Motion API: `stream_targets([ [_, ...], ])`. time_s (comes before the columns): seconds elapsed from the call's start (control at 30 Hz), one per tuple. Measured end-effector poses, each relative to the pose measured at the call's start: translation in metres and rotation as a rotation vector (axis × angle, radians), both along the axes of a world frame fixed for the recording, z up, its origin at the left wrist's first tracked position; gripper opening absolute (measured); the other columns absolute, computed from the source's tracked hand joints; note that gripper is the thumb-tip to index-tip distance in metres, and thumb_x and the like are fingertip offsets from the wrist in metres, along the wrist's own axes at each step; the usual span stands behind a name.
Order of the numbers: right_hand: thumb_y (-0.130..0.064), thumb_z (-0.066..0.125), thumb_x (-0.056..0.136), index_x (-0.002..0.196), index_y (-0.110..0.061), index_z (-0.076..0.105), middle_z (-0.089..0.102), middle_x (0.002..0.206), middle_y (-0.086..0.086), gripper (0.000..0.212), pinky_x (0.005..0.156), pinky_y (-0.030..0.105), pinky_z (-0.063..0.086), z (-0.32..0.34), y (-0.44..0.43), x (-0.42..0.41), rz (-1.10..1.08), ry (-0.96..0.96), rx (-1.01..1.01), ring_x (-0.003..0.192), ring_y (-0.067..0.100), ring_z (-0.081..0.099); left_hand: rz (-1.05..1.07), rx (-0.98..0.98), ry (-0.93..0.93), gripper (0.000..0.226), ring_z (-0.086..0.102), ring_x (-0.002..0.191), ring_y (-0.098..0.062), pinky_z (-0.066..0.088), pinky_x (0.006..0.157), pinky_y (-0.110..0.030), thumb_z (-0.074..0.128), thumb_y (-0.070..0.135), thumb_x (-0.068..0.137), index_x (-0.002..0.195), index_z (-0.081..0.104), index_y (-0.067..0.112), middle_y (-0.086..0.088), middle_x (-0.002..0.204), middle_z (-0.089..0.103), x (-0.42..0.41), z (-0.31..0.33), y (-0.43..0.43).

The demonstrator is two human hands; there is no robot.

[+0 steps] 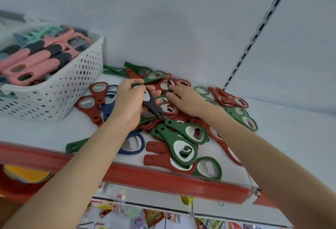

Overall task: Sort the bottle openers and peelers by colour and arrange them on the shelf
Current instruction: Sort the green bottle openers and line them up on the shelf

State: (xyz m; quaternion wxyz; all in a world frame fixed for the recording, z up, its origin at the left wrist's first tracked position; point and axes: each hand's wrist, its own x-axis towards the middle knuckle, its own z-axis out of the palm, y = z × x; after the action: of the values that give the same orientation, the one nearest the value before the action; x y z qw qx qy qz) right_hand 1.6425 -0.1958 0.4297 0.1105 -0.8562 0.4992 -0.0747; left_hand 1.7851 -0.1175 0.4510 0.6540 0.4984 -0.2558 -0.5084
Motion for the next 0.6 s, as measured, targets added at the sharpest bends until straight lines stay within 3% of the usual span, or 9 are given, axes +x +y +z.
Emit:
stream_targets([
  [0.1,-0.028,0.035,0.1,0.137,-0.012,0.044,0.046,0.14,0.009,0.041,0.109,0.038,0.027,-0.002,0.009,0.004,0.144,-0.001,-0.012,0.132,0.024,0.036,0.044,0.0,-0.008,0.016,0.065,0.064,-0.018,0.055,0.05,-0.026,0.034,-0.003,0.095,0.104,0.044,0.006,-0.011,0.08,0.059,0.007,-0.002,-0.002],
  [0.2,-0.018,0.041,0.097,0.116,-0.008,0.062,0.063,0.115,0.007,0.03,0.089,0.026,0.037,0.005,0.008,-0.002,0.14,-0.183,-0.01,0.108,0.023,0.054,0.055,0.007,-0.025,0.015,0.065,0.06,-0.017,0.055,0.05,-0.026,0.034,-0.002,0.095,0.101,0.046,0.007,-0.011,0.079,0.059,0.006,-0.003,-0.001],
  [0.27,-0.016,0.045,0.095,0.103,-0.006,0.065,0.065,0.101,0.005,0.023,0.081,0.025,0.038,0.008,0.002,-0.007,0.059,-0.265,-0.028,0.096,0.022,0.057,0.05,0.007,-0.034,0.015,0.065,0.06,-0.015,0.055,0.05,-0.025,0.035,-0.002,0.096,0.099,0.047,0.007,-0.01,0.079,0.059,0.005,-0.003,-0.002],
  [0.33,-0.018,0.048,0.093,0.102,-0.007,0.064,0.063,0.098,0.005,0.022,0.086,0.031,0.042,0.007,-0.005,-0.012,0.043,-0.171,-0.084,0.094,0.022,0.056,0.051,0.004,-0.039,0.015,0.065,0.063,-0.016,0.054,0.05,-0.025,0.035,-0.002,0.096,0.102,0.047,0.006,-0.01,0.08,0.059,0.007,-0.003,-0.002],
  [0.43,-0.022,0.046,0.095,0.112,-0.007,0.064,0.063,0.116,0.009,0.029,0.092,0.036,0.041,0.005,-0.007,-0.019,0.108,-0.023,-0.104,0.109,0.026,0.054,0.055,0.009,-0.047,0.016,0.066,0.064,-0.015,0.053,0.051,-0.026,0.036,-0.002,0.096,0.102,0.048,0.006,-0.01,0.08,0.059,0.008,-0.005,-0.003],
  [0.47,-0.024,0.045,0.095,0.109,-0.007,0.065,0.064,0.113,0.01,0.03,0.09,0.037,0.043,0.007,-0.005,-0.022,0.11,-0.006,-0.11,0.107,0.027,0.055,0.056,0.011,-0.046,0.016,0.066,0.064,-0.016,0.054,0.052,-0.026,0.036,-0.002,0.096,0.102,0.048,0.006,-0.01,0.08,0.059,0.008,-0.005,-0.003],
  [0.6,-0.027,0.041,0.095,0.077,-0.003,0.058,0.062,0.075,0.01,0.035,0.067,0.034,0.047,0.019,-0.006,-0.034,-0.031,-0.06,-0.118,0.074,0.026,0.055,0.062,0.019,-0.017,0.016,0.065,0.064,-0.016,0.055,0.051,-0.025,0.036,-0.001,0.096,0.104,0.048,0.005,-0.011,0.082,0.06,0.006,-0.005,-0.005],
])
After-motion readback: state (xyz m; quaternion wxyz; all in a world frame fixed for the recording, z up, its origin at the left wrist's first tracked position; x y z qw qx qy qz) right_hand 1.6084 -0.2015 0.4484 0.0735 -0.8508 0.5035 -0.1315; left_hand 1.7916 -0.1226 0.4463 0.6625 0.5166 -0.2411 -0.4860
